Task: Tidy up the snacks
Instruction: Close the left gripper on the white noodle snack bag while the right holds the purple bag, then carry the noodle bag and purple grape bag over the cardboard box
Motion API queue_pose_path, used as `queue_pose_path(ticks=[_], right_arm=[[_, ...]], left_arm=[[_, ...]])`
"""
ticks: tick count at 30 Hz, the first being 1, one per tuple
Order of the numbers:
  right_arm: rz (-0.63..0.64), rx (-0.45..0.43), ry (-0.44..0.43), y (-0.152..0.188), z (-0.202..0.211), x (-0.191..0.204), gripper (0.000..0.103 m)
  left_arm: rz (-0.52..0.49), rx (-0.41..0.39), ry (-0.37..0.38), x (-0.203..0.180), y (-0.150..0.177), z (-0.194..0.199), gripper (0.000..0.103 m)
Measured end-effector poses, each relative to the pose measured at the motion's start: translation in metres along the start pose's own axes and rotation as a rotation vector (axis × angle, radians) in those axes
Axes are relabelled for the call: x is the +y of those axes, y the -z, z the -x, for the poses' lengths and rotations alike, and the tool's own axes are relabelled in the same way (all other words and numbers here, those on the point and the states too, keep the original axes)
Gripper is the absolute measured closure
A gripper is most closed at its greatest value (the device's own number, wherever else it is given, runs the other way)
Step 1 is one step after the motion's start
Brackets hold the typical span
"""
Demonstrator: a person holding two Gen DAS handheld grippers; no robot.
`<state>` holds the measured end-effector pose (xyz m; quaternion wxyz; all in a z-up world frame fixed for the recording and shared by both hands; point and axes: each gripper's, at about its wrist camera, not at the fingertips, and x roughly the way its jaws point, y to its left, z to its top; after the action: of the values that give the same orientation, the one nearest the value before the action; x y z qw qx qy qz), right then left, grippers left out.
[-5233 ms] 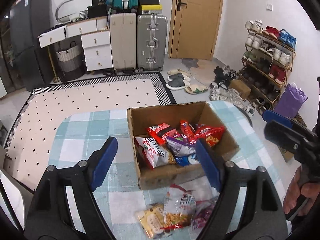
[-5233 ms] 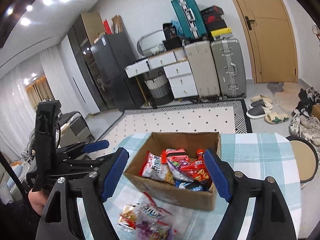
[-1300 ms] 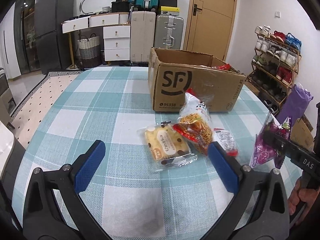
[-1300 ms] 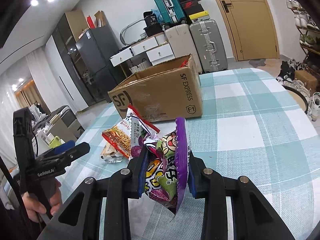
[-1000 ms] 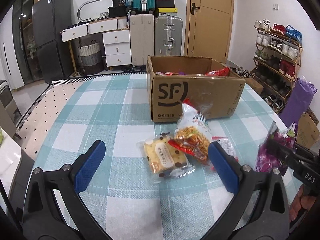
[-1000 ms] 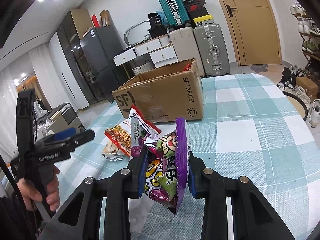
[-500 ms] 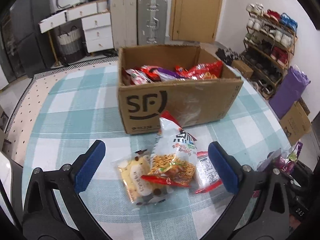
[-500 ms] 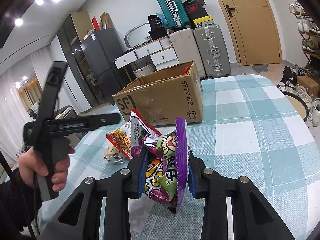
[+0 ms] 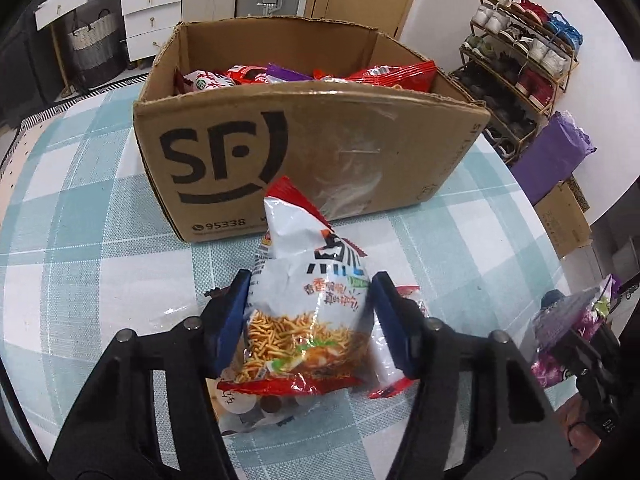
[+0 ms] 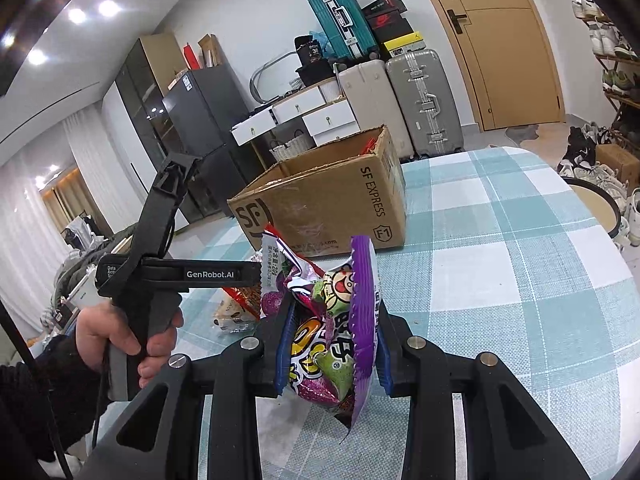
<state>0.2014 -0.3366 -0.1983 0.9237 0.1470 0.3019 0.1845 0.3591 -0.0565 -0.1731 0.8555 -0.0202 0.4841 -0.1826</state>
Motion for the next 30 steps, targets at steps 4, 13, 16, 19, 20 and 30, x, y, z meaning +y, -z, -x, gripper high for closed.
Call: queue_pose_path(ticks=[4,13,16,19,20,30], right_arm=[[0.000,0.001,0.001,0.000,0.000,0.000,0.070],[0.011,0.002,0.011,0.001,0.001,0.007,0.070],[0.024,0.001,0.010,0.000,0.003,0.013,0.070],[0.036,-0.005,0.009,0.000,0.007,0.021,0.070],[0.041,-0.005,0.008,-0.001,0.007,0.023,0.070],[0.086,-0.014,-0.008,-0.006,0.017,0.052,0.069]], left_arm=[[0.012,-0.009,0.041,0.004,0.003,0.005,0.062],[0.033,-0.045,0.055,0.016,0.018,0.031,0.073],[0.033,-0.057,0.052,0.019,0.024,0.041,0.073],[0.029,-0.073,0.040,0.020,0.030,0.053,0.073],[0.023,-0.082,0.041,0.020,0.032,0.059,0.073],[0.007,-0.160,0.062,0.011,0.059,0.105,0.073]])
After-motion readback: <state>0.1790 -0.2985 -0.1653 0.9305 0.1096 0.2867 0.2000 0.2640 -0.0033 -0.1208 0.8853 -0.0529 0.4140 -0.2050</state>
